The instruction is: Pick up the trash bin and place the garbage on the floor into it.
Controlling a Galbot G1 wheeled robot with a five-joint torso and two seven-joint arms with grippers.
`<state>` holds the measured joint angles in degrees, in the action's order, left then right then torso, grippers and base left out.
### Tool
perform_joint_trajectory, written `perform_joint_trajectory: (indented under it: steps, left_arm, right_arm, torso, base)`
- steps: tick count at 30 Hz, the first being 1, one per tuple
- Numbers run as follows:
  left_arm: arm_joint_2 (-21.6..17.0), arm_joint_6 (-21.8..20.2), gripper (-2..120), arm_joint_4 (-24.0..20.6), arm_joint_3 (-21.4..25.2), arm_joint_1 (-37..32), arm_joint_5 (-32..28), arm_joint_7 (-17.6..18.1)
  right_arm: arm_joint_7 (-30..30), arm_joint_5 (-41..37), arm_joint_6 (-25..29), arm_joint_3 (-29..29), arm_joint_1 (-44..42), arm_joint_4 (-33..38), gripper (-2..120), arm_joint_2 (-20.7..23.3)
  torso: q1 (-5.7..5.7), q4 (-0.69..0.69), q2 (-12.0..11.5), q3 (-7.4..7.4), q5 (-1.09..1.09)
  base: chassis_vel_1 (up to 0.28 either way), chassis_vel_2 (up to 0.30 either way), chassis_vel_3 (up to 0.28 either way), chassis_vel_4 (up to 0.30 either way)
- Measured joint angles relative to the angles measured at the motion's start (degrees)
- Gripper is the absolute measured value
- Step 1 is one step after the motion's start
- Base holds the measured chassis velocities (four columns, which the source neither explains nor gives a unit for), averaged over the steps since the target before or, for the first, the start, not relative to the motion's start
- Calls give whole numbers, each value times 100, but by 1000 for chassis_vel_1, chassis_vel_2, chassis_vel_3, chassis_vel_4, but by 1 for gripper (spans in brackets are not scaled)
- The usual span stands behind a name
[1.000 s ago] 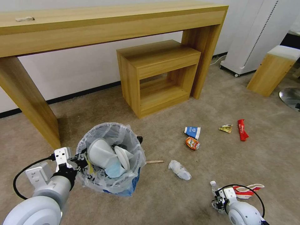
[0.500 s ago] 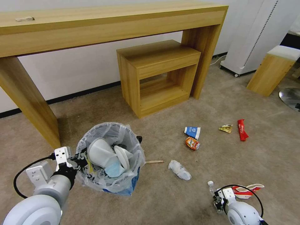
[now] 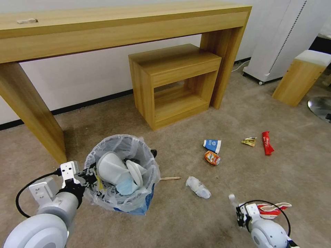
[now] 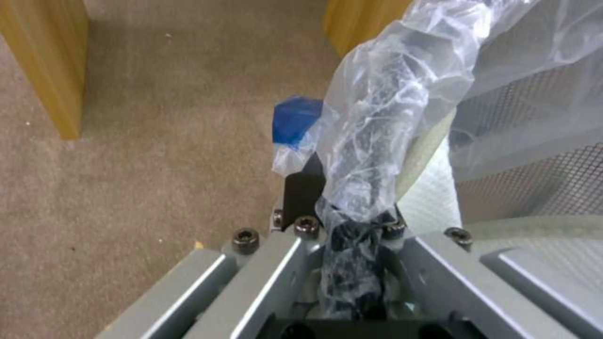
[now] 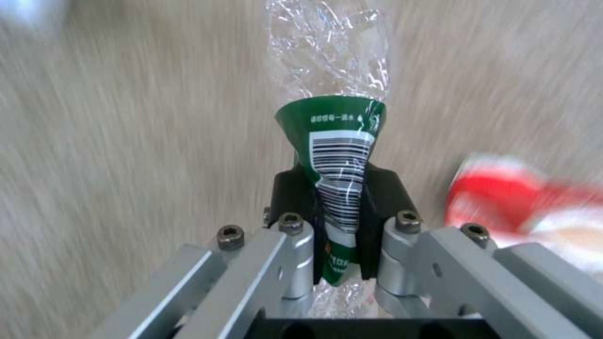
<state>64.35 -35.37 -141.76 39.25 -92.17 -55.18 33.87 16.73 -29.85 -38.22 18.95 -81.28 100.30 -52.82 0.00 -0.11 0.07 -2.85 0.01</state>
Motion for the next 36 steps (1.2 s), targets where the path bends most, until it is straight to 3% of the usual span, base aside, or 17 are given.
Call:
perform_joint_trajectory:
  steps: [8,11,12,14,15,16,18,19,22,23,25,27,29,36]
  left_arm:
    - [15,-80,0,20,-150,-86,-123,36]
    - [-7,-218,0,-28,-251,-164,-293,80]
    - [-7,-218,0,-28,-251,-164,-293,80]
    - [-25,-301,0,-51,-316,-213,-423,102]
    - [-25,-301,0,-51,-316,-213,-423,102]
    - [-31,-413,0,-90,-410,-265,-612,116]
    - [-31,-485,0,-97,-468,-278,-675,114]
    - [-31,-485,0,-97,-468,-278,-675,114]
    - [-53,-569,0,-98,-541,-279,-853,116]
    - [-53,-569,0,-98,-541,-279,-853,116]
    - [-87,-612,0,-72,-612,-272,-906,118]
    - [-101,-623,0,-46,-647,-254,-910,117]
    - [-153,-640,0,67,-778,-137,-915,95]
    - [-164,-643,0,266,-931,43,-911,-16]
  right_arm:
    - [-170,-59,964,269,99,587,8,101]
    - [-743,35,2184,348,272,876,8,122]
    - [-743,35,2184,348,272,876,8,122]
    - [-1391,42,3114,304,436,954,8,123]
    - [-1391,42,3114,304,436,954,8,123]
    - [-2429,-63,4060,157,646,925,8,105]
    - [-3137,-224,4585,-2,830,864,8,70]
    - [-3137,-224,4585,-2,830,864,8,70]
    - [-4272,-570,5078,-251,1167,730,8,14]
    - [-4272,-570,5078,-251,1167,730,8,14]
    - [-5088,-890,5242,-378,1395,682,8,-2]
    - [-5301,-1002,5257,-414,1449,681,8,-3]
    - [-5939,-1258,5269,-467,1565,694,8,1]
    - [-6837,-1424,5254,-580,1678,663,8,-42]
  torso:
    - [0,0,0,0,-1]
    - [0,-1,0,0,-1]
    - [0,-1,0,0,-1]
    - [0,0,0,0,-2]
    - [0,0,0,0,-2]
    - [0,0,0,0,-1]
    - [0,0,0,0,0]
    - [0,0,0,0,0]
    - [0,-1,0,0,-1]
    - [0,-1,0,0,-1]
    - [0,0,0,0,-1]
    - [0,1,0,0,-2]
    - [0,0,0,0,-1]
    - [0,0,0,0,-1]
  base:
    - [0,0,0,0]
    - [0,0,0,0]
    - [0,0,0,0]
    - [0,0,0,0]
    - [0,0,0,0]
    - [0,0,0,0]
    - [0,0,0,0]
    - [0,0,0,0]
    - [0,0,0,0]
    - [0,0,0,0]
    - [0,0,0,0]
    - [0,0,0,0]
    - [0,0,0,0]
    - [0,0,0,0]
